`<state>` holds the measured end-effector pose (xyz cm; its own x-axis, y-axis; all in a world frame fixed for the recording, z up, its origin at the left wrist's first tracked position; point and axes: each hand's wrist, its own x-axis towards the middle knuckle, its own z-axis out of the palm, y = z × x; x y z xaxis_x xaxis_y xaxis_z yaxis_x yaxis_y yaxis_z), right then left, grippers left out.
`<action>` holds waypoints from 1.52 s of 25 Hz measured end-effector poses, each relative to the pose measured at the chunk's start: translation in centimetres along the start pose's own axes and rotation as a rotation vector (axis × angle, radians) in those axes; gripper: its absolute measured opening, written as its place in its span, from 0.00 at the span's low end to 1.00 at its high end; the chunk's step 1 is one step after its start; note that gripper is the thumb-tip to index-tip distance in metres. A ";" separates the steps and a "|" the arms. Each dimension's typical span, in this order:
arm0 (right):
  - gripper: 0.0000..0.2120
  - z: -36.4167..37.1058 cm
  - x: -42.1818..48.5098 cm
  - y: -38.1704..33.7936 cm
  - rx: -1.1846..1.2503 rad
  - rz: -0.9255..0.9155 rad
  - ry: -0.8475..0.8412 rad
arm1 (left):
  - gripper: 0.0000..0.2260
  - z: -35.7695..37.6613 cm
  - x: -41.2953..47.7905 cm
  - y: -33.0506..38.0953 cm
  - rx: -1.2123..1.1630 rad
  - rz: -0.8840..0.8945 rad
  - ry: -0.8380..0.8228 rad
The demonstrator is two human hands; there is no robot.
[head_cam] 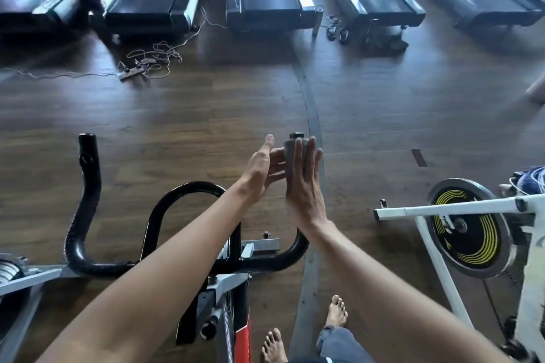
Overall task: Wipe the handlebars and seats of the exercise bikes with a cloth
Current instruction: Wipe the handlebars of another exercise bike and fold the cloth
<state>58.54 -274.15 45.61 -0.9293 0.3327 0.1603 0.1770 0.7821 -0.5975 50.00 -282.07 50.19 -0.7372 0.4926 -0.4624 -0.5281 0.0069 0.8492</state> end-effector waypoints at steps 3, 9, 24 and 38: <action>0.52 -0.7 2.3 -0.4 0.003 -0.010 0.006 | 0.25 0.1 -0.1 0.0 -0.021 -0.012 0.025; 0.51 -0.8 -3.1 -0.2 0.043 0.068 -0.161 | 0.26 -0.1 -0.1 -0.4 0.005 -0.010 -0.025; 0.27 -0.2 -9.3 -1.0 0.185 0.246 -0.171 | 0.23 0.5 -0.8 -1.5 0.159 0.086 -0.014; 0.26 0.2 -14.4 1.5 0.218 0.074 -0.160 | 0.20 -12.1 -18.9 -15.4 1.254 0.492 0.527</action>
<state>72.12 -277.83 42.24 -0.9588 0.2841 -0.0058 0.1886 0.6209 -0.7609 66.92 -302.01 42.76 -0.9447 0.2995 0.1337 0.3261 0.8148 0.4794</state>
